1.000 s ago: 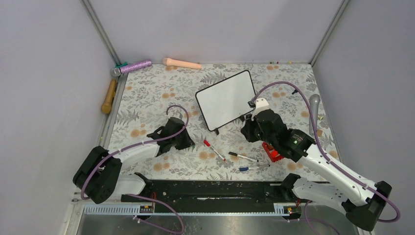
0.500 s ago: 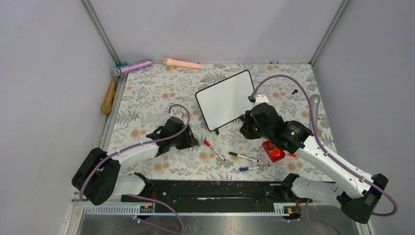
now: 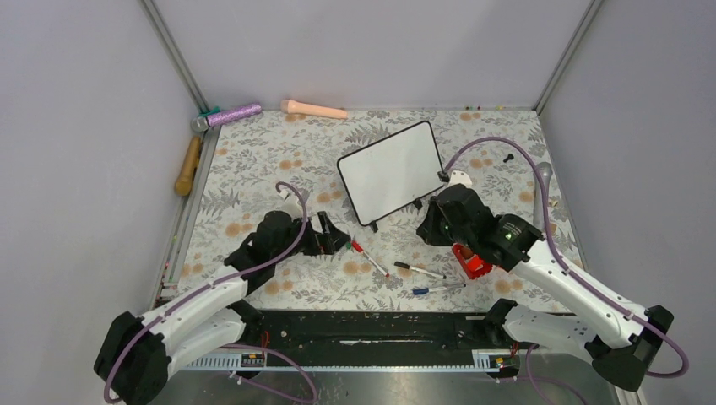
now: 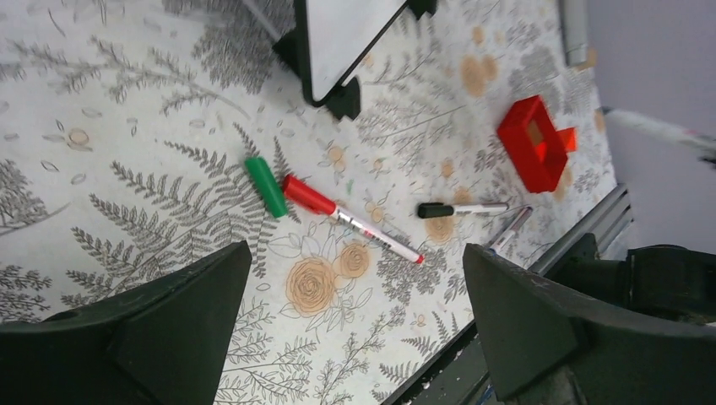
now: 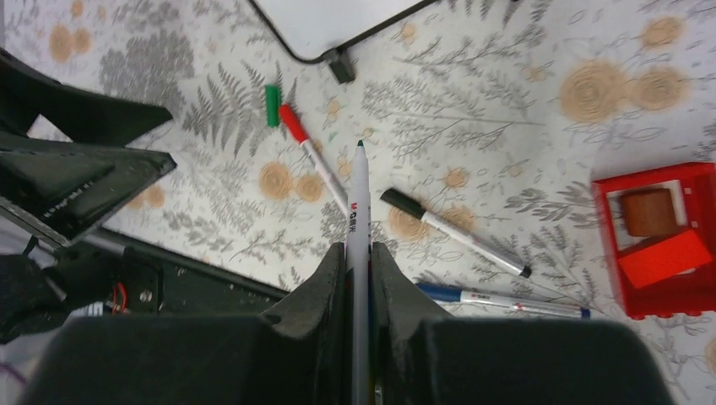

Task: Write a sentence on the whiteboard
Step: Place the pen cap at the center of the board, then hold the whiteboard on the whiteboard stand.

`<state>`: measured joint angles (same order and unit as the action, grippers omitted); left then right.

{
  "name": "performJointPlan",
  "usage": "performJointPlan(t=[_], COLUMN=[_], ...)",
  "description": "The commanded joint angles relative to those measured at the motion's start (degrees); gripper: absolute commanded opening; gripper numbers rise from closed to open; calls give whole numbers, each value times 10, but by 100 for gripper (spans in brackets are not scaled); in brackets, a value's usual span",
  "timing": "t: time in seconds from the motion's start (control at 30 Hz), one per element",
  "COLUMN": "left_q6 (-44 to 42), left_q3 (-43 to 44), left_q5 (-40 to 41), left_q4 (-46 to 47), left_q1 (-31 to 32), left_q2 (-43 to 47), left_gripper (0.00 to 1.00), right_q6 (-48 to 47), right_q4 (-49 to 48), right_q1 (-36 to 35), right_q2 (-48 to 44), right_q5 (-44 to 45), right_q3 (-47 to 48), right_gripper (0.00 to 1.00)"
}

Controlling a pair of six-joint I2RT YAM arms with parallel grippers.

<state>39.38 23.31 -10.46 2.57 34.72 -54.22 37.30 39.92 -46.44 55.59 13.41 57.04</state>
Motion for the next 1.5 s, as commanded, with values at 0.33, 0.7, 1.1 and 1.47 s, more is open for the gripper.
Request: performJointPlan(t=[0.33, 0.7, 1.1, 1.47], left_q6=[-99, -104, -91, -81], left_q3=[-92, -139, -138, -84], left_q5=[85, 110, 87, 68], left_q4=[79, 116, 203, 294], left_q1=[2, 2, 1, -14], left_q2=[167, 221, 126, 29], left_gripper=[99, 99, 99, 99], right_q6=[80, 21, -178, -205], right_q4=[-101, -42, -70, -109], right_q1=[0, 0, 20, 49], right_q2=[-128, -52, 11, 56], right_q5=[-174, -60, 51, -32], right_q3=[-127, 21, 112, 114], right_gripper=[0, 0, 0, 0])
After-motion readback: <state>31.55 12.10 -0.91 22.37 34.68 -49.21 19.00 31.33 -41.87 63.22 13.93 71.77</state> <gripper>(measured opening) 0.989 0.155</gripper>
